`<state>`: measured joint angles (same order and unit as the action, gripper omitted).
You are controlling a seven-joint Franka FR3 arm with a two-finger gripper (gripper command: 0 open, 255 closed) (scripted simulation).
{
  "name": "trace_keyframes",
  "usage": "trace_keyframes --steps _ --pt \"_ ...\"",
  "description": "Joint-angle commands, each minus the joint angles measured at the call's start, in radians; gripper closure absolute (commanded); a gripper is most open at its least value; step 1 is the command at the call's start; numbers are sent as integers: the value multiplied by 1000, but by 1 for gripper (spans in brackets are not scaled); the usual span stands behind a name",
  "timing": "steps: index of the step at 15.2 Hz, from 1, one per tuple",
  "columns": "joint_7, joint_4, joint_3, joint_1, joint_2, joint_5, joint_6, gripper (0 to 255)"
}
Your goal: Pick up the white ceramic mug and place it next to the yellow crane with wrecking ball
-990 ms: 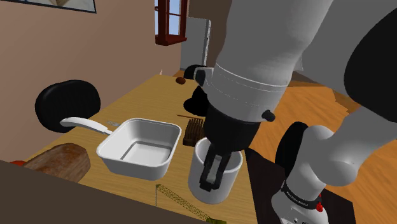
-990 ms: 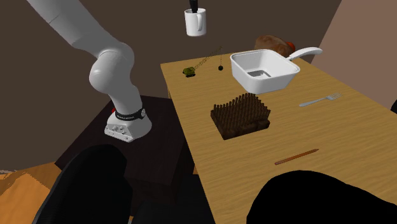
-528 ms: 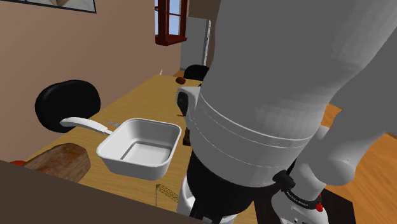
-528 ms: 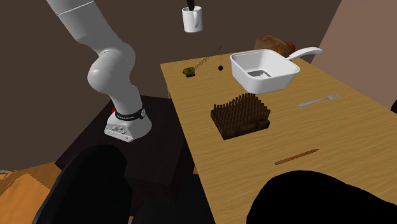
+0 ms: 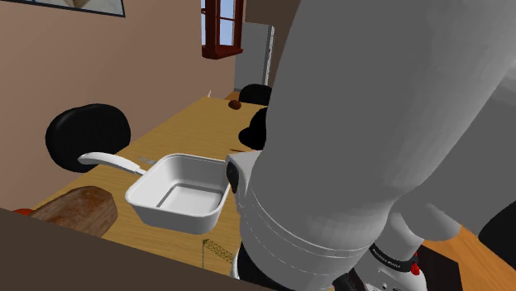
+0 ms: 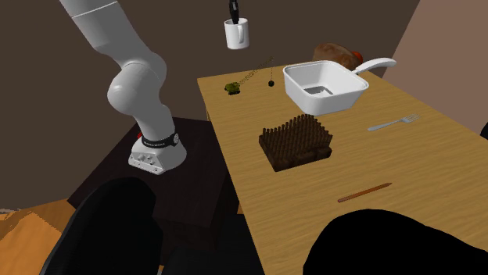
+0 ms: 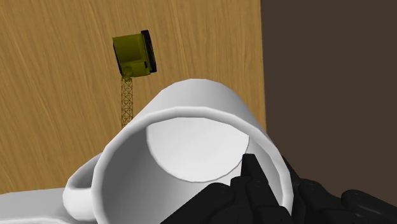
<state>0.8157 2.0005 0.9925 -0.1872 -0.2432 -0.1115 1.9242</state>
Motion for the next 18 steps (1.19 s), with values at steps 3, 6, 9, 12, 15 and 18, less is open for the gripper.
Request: trace_keyframes --steps 3,6,9,12,15,18 --pt "7 49 11 1 7 4 55 255" --pt "17 81 24 4 20 13 95 255" --pt "29 111 38 9 37 25 136 255" --pt "45 139 54 16 57 42 177 255" --pt "65 165 72 24 82 65 218 255" --pt "91 190 90 33 112 95 259 255"
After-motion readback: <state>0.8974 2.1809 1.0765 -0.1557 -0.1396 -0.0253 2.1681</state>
